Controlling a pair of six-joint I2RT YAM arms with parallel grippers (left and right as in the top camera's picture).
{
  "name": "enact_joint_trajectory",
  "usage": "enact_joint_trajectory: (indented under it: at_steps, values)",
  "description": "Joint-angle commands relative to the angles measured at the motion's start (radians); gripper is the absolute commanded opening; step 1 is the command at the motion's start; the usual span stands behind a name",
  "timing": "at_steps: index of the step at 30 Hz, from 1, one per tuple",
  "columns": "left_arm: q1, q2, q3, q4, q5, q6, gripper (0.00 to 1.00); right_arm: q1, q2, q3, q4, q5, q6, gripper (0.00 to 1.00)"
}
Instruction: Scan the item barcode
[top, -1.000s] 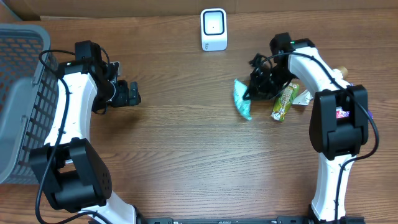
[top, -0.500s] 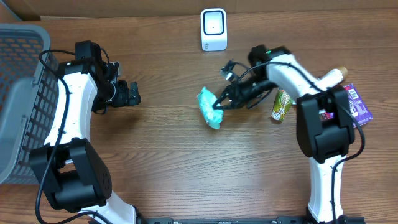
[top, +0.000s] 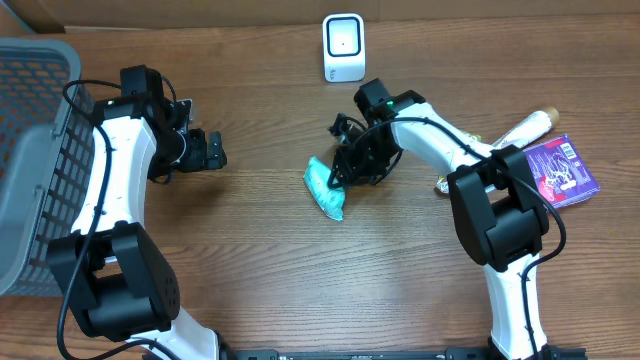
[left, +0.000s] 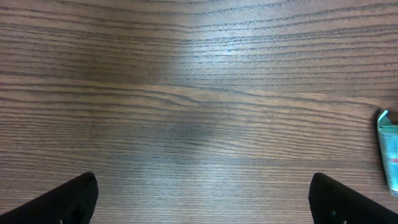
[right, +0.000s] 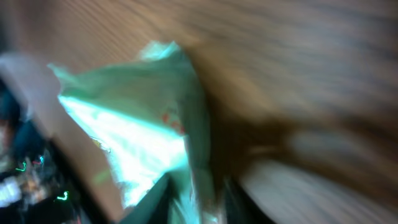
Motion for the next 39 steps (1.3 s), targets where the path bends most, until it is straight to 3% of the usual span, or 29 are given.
enact_joint_trajectory:
  at_steps: [1,7,8,18,27,29,31,33,34,39]
  values:
    - [-0.007,-0.019,-0.003,0.001,0.0,0.019,1.0,-0.015,0.006,-0.005,-0.008,0.255,0.027,0.51]
    - [-0.007,-0.019,-0.004,0.002,0.0,0.019,1.0,-0.04,0.006,0.02,-0.065,0.381,0.027,0.73]
    - [-0.007,-0.019,-0.003,0.001,0.0,0.018,1.0,-0.045,0.003,0.037,-0.081,0.389,0.027,1.0]
    - [-0.007,-0.019,-0.003,0.001,0.0,0.019,0.99,-0.032,-0.113,0.25,-0.267,0.36,0.027,1.0]
    - [-0.007,-0.019,-0.003,0.001,0.0,0.019,1.0,0.034,-0.126,0.206,-0.126,0.214,0.021,1.0]
    - [-0.007,-0.019,-0.004,0.001,0.0,0.019,0.99,0.043,-0.112,0.174,-0.087,0.212,0.02,0.73]
    - [-0.007,-0.019,-0.003,0.002,0.0,0.019,1.0,0.06,-0.097,0.146,-0.073,0.214,0.026,0.35]
    - [-0.007,-0.019,-0.003,0.001,0.0,0.019,1.0,0.074,-0.095,0.12,-0.063,0.214,0.051,0.1]
    - [-0.007,-0.019,-0.003,0.001,0.0,0.019,0.99,0.082,-0.095,0.109,-0.058,0.215,0.064,0.04]
    - [-0.007,-0.019,-0.004,0.001,0.0,0.019,0.99,0.143,-0.095,0.107,-0.052,0.224,0.077,0.04]
